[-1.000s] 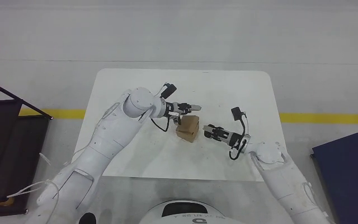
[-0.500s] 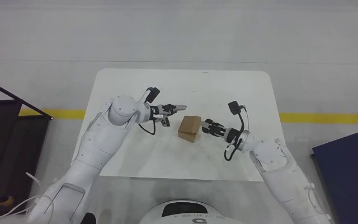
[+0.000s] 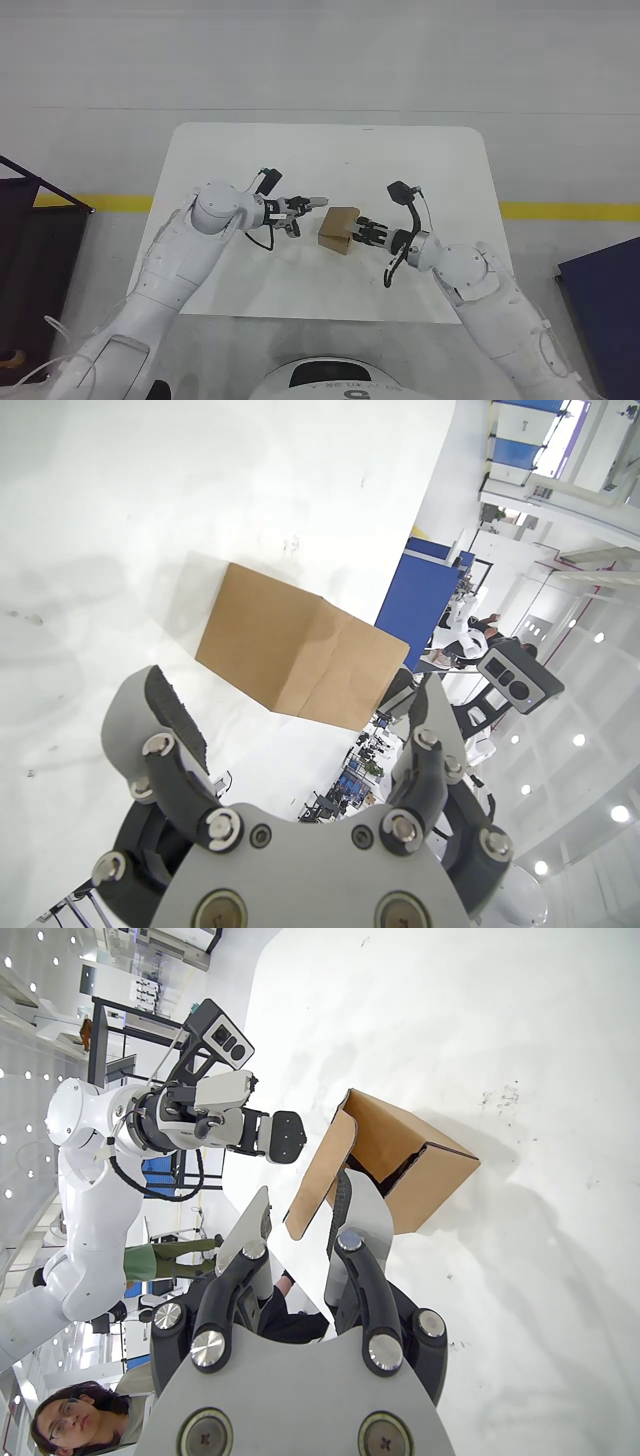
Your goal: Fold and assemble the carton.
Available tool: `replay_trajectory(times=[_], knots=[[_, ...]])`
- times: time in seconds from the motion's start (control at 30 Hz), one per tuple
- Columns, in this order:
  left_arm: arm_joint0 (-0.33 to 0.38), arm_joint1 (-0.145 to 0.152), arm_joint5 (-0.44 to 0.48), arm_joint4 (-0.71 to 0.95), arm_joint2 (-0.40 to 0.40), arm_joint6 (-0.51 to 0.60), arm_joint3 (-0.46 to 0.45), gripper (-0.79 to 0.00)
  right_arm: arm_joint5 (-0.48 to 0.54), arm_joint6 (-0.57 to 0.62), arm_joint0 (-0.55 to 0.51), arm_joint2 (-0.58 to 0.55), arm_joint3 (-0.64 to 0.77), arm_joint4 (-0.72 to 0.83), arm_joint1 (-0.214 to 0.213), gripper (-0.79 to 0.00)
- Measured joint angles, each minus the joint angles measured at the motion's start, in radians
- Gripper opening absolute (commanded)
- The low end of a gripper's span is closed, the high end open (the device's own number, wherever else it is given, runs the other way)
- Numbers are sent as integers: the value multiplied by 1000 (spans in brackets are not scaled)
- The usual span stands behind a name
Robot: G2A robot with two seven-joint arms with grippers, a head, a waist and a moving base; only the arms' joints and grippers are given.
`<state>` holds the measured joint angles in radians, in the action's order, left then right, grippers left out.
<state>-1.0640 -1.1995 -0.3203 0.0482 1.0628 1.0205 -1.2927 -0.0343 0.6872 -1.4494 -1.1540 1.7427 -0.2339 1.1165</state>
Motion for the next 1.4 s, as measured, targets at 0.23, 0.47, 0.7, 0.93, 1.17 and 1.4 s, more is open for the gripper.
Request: replay_trajectory(times=[0.23,0.47,0.7,0.93,1.17,1.4], knots=[[11,-2,8,13,-16,-3,23,-3,-60,-62,-9,0,44,-68,0,-486],[22,-5,2,24,-35,-7,60,0,-64,-46,-55,-29,134,-131,-12,-483],[45,-11,11,43,-56,-10,91,0,-98,-7,-27,16,141,-201,-9,-477],[49,-11,26,60,-57,-10,102,0,-127,16,22,59,108,-213,-1,-480],[60,-17,37,76,-81,-1,117,0,-158,22,48,93,102,-260,4,-480],[77,-27,50,88,-115,3,139,0,-197,31,78,146,94,-321,13,-483]])
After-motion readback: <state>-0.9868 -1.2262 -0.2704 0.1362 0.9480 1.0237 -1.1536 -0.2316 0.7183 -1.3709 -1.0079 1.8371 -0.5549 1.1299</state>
